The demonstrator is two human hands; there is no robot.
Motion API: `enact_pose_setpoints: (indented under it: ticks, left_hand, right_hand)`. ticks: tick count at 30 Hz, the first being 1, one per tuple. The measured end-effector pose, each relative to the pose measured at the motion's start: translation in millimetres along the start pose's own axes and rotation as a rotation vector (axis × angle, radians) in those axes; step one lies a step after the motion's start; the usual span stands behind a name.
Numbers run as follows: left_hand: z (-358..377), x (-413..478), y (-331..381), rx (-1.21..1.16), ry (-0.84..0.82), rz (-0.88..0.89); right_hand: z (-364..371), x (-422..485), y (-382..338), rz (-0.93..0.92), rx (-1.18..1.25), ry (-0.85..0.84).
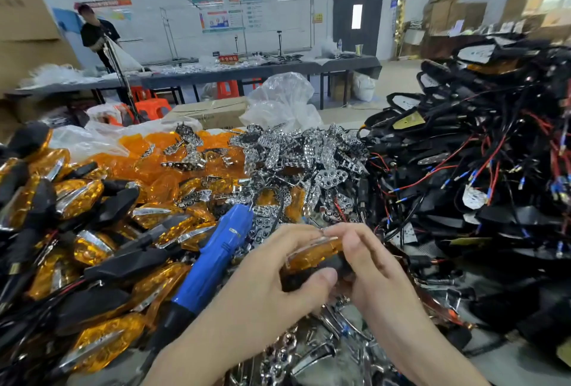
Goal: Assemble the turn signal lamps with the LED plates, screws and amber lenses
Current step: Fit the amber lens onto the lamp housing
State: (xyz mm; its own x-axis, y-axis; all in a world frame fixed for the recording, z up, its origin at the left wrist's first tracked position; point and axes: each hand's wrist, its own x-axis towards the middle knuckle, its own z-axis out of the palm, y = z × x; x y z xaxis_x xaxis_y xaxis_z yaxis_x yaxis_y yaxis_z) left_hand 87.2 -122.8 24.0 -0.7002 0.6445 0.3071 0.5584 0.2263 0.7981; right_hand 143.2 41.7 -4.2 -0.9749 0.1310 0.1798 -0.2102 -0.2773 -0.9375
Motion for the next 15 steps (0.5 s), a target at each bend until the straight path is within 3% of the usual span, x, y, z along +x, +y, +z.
enact_pose_setpoints:
  ticks: [4,8,15]
  left_hand:
    - [-9.3,-0.6,10.5,-0.200,-0.074,-0.063]
    - [-14.1,-2.1,10.8,-0.244,-0.082,-0.060]
    - [-8.9,-4.8,6.9,0.147,0.041,0.002]
  right_hand:
    - [-2.1,-0.1,-4.1,-0.098,0.068,-0.108]
    - [-6.8,-2.5,-8.0,-0.088,0.045,-0.202]
    - [-14.9,-5.6,-11.0,-0.126,-0.079,-0.125]
